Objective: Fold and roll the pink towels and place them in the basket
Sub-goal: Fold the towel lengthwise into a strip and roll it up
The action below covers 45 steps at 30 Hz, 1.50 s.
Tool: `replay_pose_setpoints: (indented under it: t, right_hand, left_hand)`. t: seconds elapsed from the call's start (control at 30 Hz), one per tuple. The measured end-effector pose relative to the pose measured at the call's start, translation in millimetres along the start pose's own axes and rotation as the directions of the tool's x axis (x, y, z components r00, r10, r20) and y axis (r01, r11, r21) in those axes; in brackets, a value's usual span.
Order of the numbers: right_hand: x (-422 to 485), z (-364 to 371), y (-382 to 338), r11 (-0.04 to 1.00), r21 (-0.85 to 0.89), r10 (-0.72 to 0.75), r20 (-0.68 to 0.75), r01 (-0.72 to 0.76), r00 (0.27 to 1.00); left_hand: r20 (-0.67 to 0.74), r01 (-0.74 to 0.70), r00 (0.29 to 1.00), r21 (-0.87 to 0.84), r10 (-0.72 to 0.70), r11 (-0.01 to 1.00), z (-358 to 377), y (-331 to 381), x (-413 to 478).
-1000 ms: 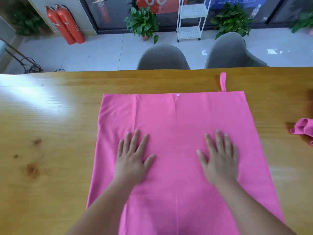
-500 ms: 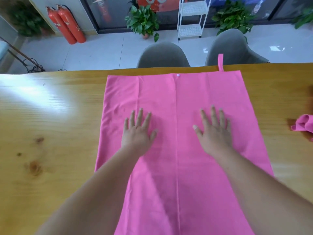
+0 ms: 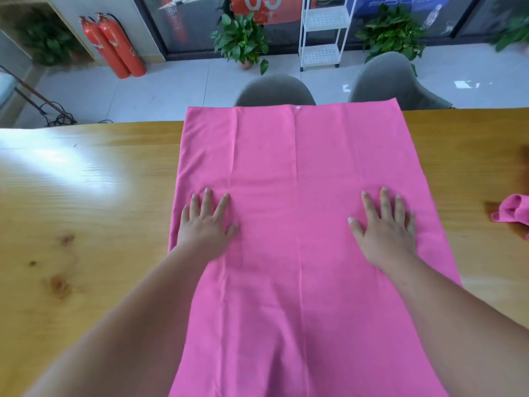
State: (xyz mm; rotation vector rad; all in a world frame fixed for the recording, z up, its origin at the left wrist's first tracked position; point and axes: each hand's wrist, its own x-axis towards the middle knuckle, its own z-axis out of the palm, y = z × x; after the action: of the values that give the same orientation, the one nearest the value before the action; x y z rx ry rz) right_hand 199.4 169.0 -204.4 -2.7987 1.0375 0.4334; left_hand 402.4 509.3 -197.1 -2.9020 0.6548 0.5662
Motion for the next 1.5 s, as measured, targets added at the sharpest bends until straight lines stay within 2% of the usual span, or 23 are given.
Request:
replay_pose_setpoints:
  t: [0.07,0.2,0.33,0.4,0.47,0.57,0.67,0.73,0.93,1.1,1.2,1.27,1.43,1.5]
  right_hand:
    - [-1.6,-10.0,-24.6,0.999,0.035,-0.019,-0.001,0.019,1.000]
    - [-66.2,19.6,-38.2,0.981,0.004,-0.195,-0.077,0.196,0.978]
    - [-99.3,35.7,25.1,0.998,0.010,-0.065,-0.095,0.066,0.993]
    - [-95.0,33.0,45.4,0.996,-0.034,-0.085,-0.072,0.083,0.994]
    - [-92.1,31.6,42.0,0.999,-0.021,-0.041,-0.070,0.040,0.997]
    - [-103.8,30.5,-6.7,0.997,0.071,0.047,-0.122,-0.039,0.991]
    - [-153.0,50.6,-59.0,0.982,0.035,-0.179,-0.091,0.183,0.980]
    - [-187.1,68.6,-63.8,0.961,-0.012,-0.277,-0.067,0.277,0.959]
    - [-214.0,83.0,18.6,0.988,-0.054,-0.151,-0.077,0.148,0.985]
    - [-231.8,82.0,19.3,0.999,0.027,0.033,-0.075,-0.031,0.997]
    - [-260.8,90.6,-0.6,0.993,0.008,-0.115,-0.055,0.115,0.992]
    - [-280.5,98.5,4.5,0.983,-0.027,-0.184,-0.043,0.183,0.982]
    - [-290.4,92.2,27.3,0.977,-0.063,-0.201,0.043,0.204,0.979]
    - [-293.0,87.4,19.8,0.986,-0.028,-0.165,0.050,0.167,0.985]
  left_hand:
    - [-0.017,0.001,1.000,-0.007,-0.002,1.000,-12.4,23.1,0.0]
    - [-0.140,-0.140,0.982,-0.085,0.127,0.986,31.8,34.0,-64.2]
    - [-0.188,-0.039,0.982,-0.101,0.020,0.994,70.0,-33.4,-113.4]
    - [-0.168,-0.083,0.983,-0.044,0.075,0.996,73.5,-53.7,-111.0]
    - [-0.187,-0.091,0.979,-0.049,0.080,0.995,70.9,-52.0,-106.2]
    - [-0.200,-0.105,0.976,-0.093,0.085,0.990,68.5,-10.9,-110.1]
    - [-0.191,-0.319,0.933,-0.039,0.307,0.947,85.4,32.3,-147.9]
    - [-0.202,-0.373,0.910,-0.015,0.363,0.928,99.6,25.1,-174.2]
    - [-0.246,-0.360,0.908,-0.041,0.340,0.932,116.4,-60.1,-200.1]
    - [-0.202,-0.262,0.948,-0.064,0.245,0.963,122.3,-53.7,-222.8]
    - [-0.185,-0.349,0.922,-0.023,0.339,0.937,134.7,-30.0,-257.3]
    - [-0.169,-0.351,0.924,-0.015,0.344,0.936,142.0,-25.2,-280.0]
    - [-0.108,-0.300,0.950,-0.038,0.294,0.953,145.2,-27.5,-305.2]
    - [-0.117,-0.221,0.971,-0.102,0.209,0.970,138.4,-27.8,-306.8]
